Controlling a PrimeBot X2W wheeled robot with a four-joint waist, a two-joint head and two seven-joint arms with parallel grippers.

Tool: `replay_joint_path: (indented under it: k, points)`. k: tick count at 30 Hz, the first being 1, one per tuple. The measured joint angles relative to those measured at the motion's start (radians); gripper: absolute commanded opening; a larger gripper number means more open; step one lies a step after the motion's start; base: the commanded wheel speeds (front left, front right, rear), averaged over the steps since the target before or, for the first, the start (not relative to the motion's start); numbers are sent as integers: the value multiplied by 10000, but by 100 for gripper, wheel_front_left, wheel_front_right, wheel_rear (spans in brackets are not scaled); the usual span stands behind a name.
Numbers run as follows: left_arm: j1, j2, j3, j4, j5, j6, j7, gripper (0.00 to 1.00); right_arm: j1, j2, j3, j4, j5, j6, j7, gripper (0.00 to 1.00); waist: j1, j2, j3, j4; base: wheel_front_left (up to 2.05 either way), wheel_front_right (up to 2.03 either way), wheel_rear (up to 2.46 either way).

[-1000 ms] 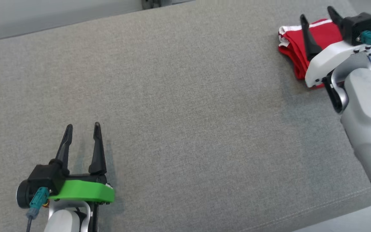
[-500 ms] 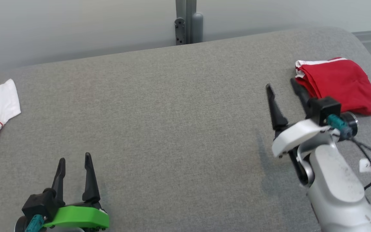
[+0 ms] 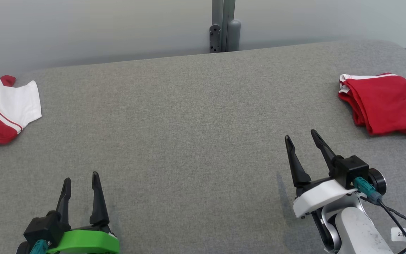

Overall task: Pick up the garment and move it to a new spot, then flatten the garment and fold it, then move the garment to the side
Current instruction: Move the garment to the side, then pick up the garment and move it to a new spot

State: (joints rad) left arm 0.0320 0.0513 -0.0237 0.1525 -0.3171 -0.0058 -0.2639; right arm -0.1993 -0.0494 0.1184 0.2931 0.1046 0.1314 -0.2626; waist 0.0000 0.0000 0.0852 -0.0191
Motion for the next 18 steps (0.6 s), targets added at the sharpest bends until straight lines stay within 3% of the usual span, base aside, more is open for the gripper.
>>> replay_joint_path:
  k: [18]
  points:
    - [-27, -10, -194, -44, -52, 27, 0, 100, 85, -4, 121, -67, 318, 0, 0, 100, 0, 0, -13, -97, 0, 0, 0]
